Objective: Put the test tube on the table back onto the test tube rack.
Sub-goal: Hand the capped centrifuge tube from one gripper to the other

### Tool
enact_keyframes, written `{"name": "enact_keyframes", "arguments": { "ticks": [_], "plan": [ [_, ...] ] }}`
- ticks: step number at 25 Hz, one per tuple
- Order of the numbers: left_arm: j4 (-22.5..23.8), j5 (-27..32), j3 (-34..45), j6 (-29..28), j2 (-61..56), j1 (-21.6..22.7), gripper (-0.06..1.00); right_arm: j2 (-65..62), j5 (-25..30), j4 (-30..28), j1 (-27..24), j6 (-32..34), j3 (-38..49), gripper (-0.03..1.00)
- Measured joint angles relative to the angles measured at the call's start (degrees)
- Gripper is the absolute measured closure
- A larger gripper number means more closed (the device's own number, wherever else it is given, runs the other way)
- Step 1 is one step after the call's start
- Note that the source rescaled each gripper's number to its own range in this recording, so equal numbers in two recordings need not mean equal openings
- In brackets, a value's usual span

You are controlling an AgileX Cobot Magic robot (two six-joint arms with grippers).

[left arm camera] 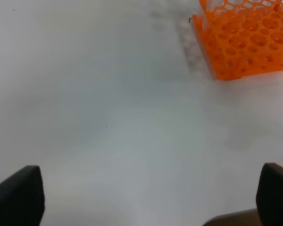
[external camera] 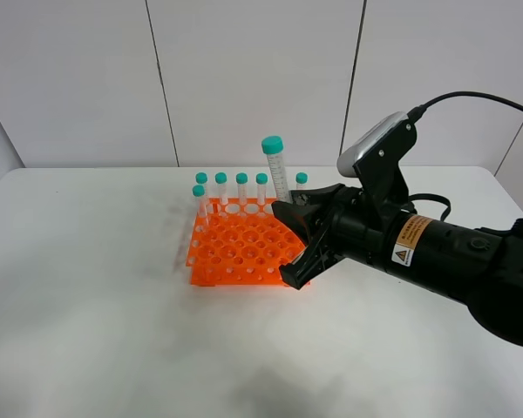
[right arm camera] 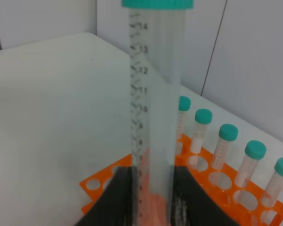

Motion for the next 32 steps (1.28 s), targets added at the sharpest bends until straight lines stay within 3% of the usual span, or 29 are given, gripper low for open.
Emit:
{"name": "enact_keyframes", "arguments": {
  "ticks": [5, 11, 16, 19, 23, 29, 32],
  "plan": [
    [-0.85, -0.63, -4.59, 3.18, 6.66, -1.46, -0.06, 0.00, 0.19, -0.22, 0.00, -0.25, 0.00, 0.95],
    [-1.58, -2.71, -8.39, 4.13, 11.78, -11.87, -0.06, 0.00, 0.23, -0.22, 0.00, -1.25, 0.00, 0.95],
    [-3.22, -12.46, -8.51, 4.97, 17.91, -14.74, -0.06, 0.00, 0.25, -0.22, 0.00, -1.46, 0.00, 0.95],
    [-7.33, -19.61, -8.77, 8.89, 24.50, -14.74, -0.06, 0.00, 0.25, -0.22, 0.00, -1.46, 0.00, 0.95],
    [-14.90, -24.84, -10.58, 15.19, 34.63, -14.74, -0.06, 0.00, 0.57, -0.22, 0.00, -1.46, 0.00, 0.95],
    [-28.14, -27.26, -18.38, 28.59, 47.64, -14.74, -0.06, 0.00, 1.06, -0.22, 0.00, -1.46, 0.00, 0.95],
    [-37.03, -27.49, -22.30, 35.01, 52.79, -14.74, -0.06, 0.00, 1.11, -0.22, 0.00, -1.46, 0.00, 0.95]
  ]
}}
